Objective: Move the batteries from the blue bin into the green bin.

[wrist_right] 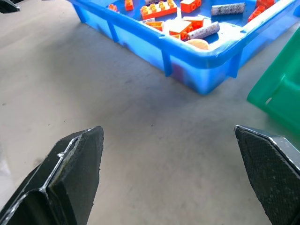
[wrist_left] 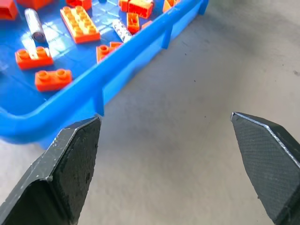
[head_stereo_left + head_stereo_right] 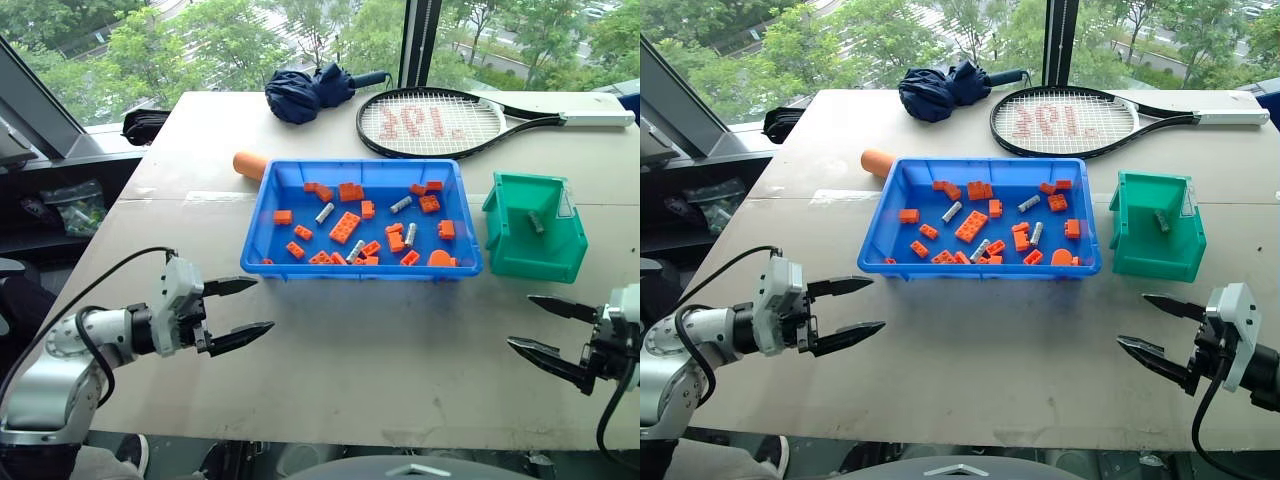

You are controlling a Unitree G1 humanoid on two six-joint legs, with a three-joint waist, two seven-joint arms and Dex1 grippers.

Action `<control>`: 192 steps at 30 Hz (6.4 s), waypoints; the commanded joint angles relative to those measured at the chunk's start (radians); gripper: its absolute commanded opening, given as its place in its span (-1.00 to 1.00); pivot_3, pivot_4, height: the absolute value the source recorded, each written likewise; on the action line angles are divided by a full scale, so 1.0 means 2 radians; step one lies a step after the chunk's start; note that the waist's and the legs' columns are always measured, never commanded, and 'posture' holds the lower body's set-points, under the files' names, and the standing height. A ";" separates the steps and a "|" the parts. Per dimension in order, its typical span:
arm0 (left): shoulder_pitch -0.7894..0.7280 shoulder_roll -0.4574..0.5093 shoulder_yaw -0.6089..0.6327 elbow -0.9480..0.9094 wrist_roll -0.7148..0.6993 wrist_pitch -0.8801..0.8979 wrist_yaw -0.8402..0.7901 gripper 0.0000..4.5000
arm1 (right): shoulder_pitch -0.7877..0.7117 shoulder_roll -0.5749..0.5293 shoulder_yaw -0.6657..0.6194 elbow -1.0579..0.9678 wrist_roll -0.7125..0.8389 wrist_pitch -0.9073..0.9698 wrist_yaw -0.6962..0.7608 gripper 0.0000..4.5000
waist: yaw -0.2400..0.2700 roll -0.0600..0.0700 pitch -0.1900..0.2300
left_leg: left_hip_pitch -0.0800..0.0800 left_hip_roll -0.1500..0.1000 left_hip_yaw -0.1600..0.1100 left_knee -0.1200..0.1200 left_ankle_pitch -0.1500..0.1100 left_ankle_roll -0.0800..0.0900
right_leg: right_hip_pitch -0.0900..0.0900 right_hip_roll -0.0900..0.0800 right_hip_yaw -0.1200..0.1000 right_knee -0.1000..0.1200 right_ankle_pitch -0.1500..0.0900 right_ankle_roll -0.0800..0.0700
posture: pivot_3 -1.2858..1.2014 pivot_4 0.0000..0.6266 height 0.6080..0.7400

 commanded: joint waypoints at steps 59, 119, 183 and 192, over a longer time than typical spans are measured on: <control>-0.054 0.101 0.137 0.012 -0.071 0.100 -0.107 1.00 | -0.686 0.165 0.433 0.266 -0.280 0.338 -0.089 0.99 | -0.039 -0.004 0.004 | -0.006 0.002 0.001 0.001 0.002 0.000 | -0.008 0.002 0.000 0.002 0.001 -0.002 | 0.03 -0.52 1.00; -0.097 0.093 0.103 0.053 -0.049 0.043 -0.122 1.00 | -0.639 0.214 0.328 0.173 -0.248 0.433 -0.249 -0.97 | -0.039 -0.005 0.003 | -0.006 0.002 0.001 0.002 0.002 -0.001 | -0.009 0.002 0.001 0.005 0.001 -0.002 | 0.03 -0.52 1.00; -0.208 0.094 0.079 0.093 -0.029 0.051 -0.071 1.00 | -0.674 0.394 0.254 0.376 -0.231 0.295 -0.413 0.98 | -0.059 -0.006 0.002 | -0.009 0.004 0.007 0.003 0.002 -0.001 | -0.016 0.004 0.007 0.010 0.001 -0.002 | 0.03 -0.52 1.00; -0.212 0.089 0.075 0.096 -0.027 0.044 -0.064 1.00 | -0.735 0.424 0.227 0.538 -0.256 0.196 -0.455 0.98 | -0.071 -0.006 0.002 | -0.009 0.004 0.007 0.003 0.002 -0.001 | -0.016 0.004 0.007 0.010 0.001 -0.002 | 0.03 -0.52 1.00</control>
